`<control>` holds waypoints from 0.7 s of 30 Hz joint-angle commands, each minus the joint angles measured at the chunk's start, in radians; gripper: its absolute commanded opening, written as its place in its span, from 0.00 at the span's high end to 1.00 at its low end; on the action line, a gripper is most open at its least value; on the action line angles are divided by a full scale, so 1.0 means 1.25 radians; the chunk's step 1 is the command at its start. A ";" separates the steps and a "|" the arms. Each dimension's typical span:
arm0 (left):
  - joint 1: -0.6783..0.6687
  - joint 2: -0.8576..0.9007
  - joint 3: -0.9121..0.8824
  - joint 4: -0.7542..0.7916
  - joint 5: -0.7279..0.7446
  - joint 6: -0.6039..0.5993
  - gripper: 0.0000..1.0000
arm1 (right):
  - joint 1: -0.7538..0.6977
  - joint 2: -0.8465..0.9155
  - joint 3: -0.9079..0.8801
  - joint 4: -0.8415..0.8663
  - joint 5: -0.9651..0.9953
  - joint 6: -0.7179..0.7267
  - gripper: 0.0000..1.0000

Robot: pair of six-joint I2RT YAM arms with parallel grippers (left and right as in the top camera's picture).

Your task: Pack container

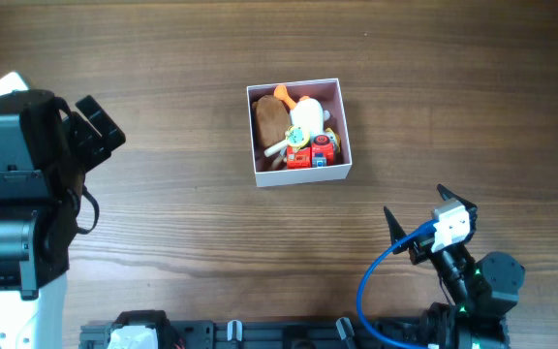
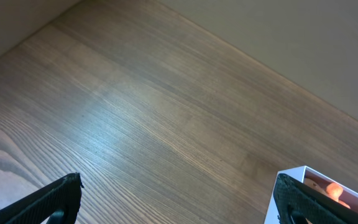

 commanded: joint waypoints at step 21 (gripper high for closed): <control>0.057 -0.269 -0.267 0.203 0.144 -0.008 0.00 | 0.001 -0.012 -0.002 0.004 0.010 -0.005 0.00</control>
